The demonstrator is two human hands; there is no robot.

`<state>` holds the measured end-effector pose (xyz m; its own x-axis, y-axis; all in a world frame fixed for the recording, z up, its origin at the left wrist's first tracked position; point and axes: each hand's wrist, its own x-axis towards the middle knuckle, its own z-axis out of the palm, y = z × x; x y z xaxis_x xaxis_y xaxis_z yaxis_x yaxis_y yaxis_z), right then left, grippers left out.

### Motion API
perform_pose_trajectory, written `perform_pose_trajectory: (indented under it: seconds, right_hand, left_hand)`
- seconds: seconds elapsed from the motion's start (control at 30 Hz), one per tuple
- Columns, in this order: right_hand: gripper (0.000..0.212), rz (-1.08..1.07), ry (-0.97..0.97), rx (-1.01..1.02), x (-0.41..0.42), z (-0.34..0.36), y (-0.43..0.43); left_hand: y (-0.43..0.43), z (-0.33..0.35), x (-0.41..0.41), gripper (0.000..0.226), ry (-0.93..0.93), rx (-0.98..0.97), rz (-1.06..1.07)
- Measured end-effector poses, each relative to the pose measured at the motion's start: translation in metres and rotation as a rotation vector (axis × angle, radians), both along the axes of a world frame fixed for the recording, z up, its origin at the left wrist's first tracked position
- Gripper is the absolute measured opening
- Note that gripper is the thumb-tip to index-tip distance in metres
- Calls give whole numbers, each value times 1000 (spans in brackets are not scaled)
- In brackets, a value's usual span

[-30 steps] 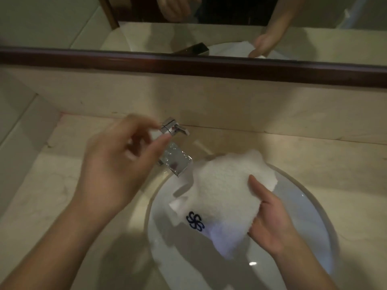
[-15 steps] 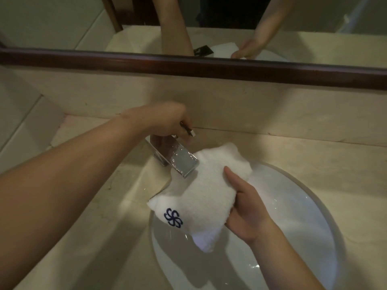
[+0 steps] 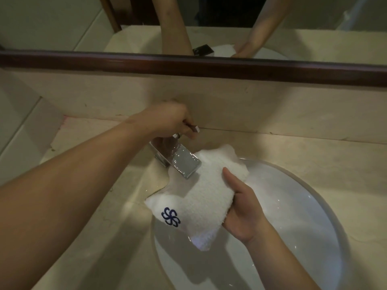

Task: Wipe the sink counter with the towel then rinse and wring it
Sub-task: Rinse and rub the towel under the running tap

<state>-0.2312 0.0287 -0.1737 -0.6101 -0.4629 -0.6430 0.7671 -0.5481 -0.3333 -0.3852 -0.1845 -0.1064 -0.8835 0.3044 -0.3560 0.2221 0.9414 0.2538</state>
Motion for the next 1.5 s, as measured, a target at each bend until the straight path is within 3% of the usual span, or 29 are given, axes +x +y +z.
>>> perform_pose_trajectory:
  seconds: [0.4, 0.5, 0.57, 0.63, 0.7, 0.8, 0.93, 1.0, 1.07, 1.1, 1.17, 1.23, 1.4, 1.5]
  right_hand:
    - [54, -3, -18, -28, 0, -12, 3]
    - [57, -10, -15, -21, 3, -21, 7]
    - [57, -16, -17, -29, 6, -26, 12]
    - [57, -28, -35, -39, 8, -32, 19]
    - [58, -39, -38, -40, 7, -36, 25]
    - [66, -40, -33, 1, 5, -44, 31]
    - [91, 3, -29, 23, 2, -46, 40]
    - [70, 29, -39, 21, 2, -48, 49]
    - [54, 29, -48, 37, 4, -46, 58]
    - [53, 23, -41, 36, 5, -44, 62]
    - [51, 13, -41, 39, 6, -41, 67]
    - [49, 28, -40, 37, 5, -37, 66]
    - [51, 89, 29, 145, -7, -33, 62]
    - [51, 111, 19, 258, -10, -40, 55]
  left_hand:
    - [1, 2, 2, 28, -28, -42, 11]
    - [1, 16, 28, 38, -43, 129, 100]
    - [-2, 22, 70, 48, 150, 330, 331]
    - [-2, 23, 125, 31, 475, 544, 538]
    - [4, 9, 183, 8, 585, 649, 712]
    - [29, -29, 241, 14, 363, 693, 843]
    - [57, -71, 233, 13, -112, 794, 953]
    - [63, -84, 213, 55, -230, 735, 918]
    - [66, -96, 193, 65, -394, 732, 934]
    - [67, -98, 183, 66, -503, 801, 949]
    - [69, -108, 170, 90, -659, 1030, 1011]
    - [68, -110, 164, 99, -718, 1143, 1004]
    - [60, -113, 159, 85, -732, 1056, 1057]
    - [59, -120, 159, 60, -638, 1050, 1102]
